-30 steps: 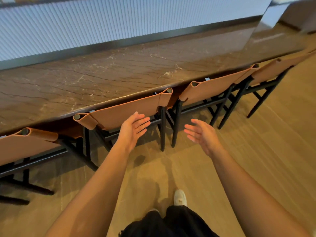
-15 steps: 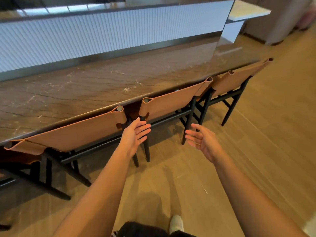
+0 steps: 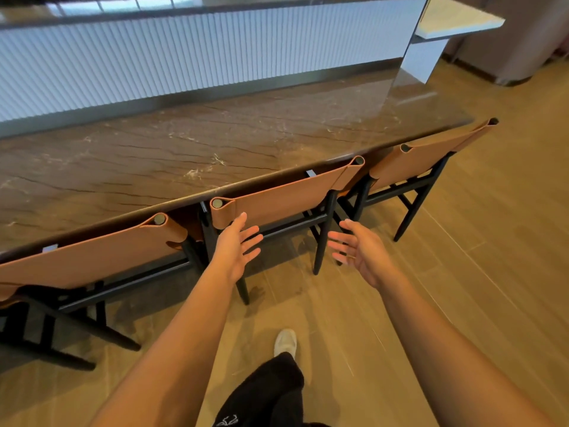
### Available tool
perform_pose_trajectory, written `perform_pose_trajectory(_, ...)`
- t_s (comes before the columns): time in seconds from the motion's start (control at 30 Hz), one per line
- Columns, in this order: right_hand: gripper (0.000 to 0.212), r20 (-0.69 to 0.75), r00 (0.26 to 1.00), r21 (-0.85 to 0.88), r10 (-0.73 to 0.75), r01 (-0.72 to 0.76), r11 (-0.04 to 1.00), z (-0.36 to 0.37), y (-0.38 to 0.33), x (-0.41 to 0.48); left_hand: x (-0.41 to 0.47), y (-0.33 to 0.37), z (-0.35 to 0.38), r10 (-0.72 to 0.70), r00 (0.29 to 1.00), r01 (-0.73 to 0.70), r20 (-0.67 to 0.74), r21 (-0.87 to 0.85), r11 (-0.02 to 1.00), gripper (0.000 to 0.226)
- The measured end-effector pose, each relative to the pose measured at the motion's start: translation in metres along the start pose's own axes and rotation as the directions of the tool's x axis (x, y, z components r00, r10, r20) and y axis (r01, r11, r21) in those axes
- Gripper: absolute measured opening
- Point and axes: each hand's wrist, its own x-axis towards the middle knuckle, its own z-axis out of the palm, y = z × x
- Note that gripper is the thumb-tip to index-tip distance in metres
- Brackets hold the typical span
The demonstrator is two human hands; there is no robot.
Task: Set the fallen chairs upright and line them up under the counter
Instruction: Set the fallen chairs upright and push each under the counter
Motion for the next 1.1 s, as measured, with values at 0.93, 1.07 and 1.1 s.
perform_pose_trajectory(0.93, 0.023, 0.034, 0.875, 0.144, 0.482, -0.482, 0.864, 0.007, -0.101, 0.266, 0.168, 0.033, 0.083, -0.283, 0.888, 0.081, -0.363, -0.482, 0.872, 0.038)
perform_pose_trajectory(1.07, 0.023, 0.027, 0.860, 0.230, 0.509, -0.501, 0.834, 0.008, -0.103, 0.281, 0.176, 0.036, 0.087, -0.304, 0.864, 0.013, -0.401, -0.586, 0.810, 0.017)
perform_pose_trajectory(1.1, 0.025, 0.042, 0.859, 0.241, 0.510, -0.504, 0.829, 0.008, -0.104, 0.283, 0.179, 0.037, 0.089, -0.301, 0.860, 0.001, -0.412, -0.589, 0.808, 0.012)
